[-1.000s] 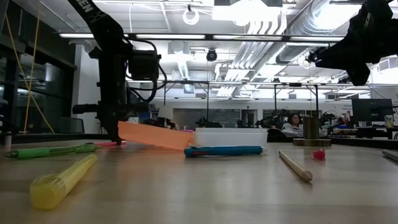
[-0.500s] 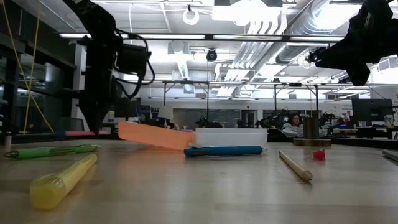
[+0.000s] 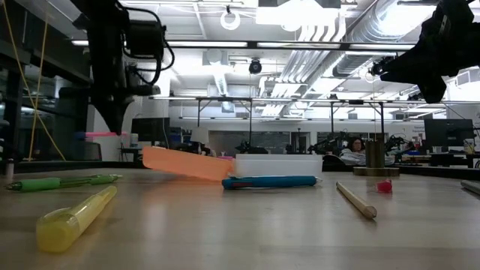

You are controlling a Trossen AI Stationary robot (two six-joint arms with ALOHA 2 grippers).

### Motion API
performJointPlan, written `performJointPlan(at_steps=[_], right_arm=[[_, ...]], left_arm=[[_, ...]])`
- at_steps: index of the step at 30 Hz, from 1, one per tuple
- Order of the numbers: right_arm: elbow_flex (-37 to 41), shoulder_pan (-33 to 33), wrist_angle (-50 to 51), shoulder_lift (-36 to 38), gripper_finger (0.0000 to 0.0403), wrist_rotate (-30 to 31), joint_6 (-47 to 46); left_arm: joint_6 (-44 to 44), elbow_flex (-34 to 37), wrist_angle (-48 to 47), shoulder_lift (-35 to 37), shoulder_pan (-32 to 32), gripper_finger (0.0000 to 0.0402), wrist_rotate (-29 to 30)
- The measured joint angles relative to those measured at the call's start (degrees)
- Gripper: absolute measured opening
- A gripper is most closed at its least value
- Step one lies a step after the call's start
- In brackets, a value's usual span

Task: Pick & place school supplies into a supply box
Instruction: Put the pink pencil into the supply box

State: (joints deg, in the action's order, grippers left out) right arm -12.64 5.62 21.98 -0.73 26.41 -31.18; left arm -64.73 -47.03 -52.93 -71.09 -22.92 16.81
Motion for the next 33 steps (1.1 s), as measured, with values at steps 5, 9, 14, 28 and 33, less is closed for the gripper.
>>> performJointPlan(at_steps=[5, 9, 14, 28, 33], right_arm=[[0.0, 0.0, 0.0, 0.0, 0.0071, 0.0, 0.1], [0.0, 0.0, 0.0, 0.0, 0.0071, 0.0, 0.1], [0.0, 0.0, 0.0, 0.0, 0.0071, 0.0, 0.1], [0.0, 0.0, 0.0, 0.0, 0.0071, 0.0, 0.2], [0.0, 0.0, 0.0, 0.0, 0.0071, 0.0, 0.6]], left_arm=[[-0.1, 0.0, 4.6, 4.4, 0.0, 0.0027, -2.5], [0.0, 0.0, 9.5, 7.9, 0.0, 0.0025, -4.4], [0.0, -0.1, 16.7, 11.5, 0.0, 0.0022, -6.9], [-1.6, -0.2, 45.2, 11.9, 4.1, 0.0023, -13.5], [-2.6, -0.2, 52.5, 10.6, 7.6, 0.0025, -11.8]])
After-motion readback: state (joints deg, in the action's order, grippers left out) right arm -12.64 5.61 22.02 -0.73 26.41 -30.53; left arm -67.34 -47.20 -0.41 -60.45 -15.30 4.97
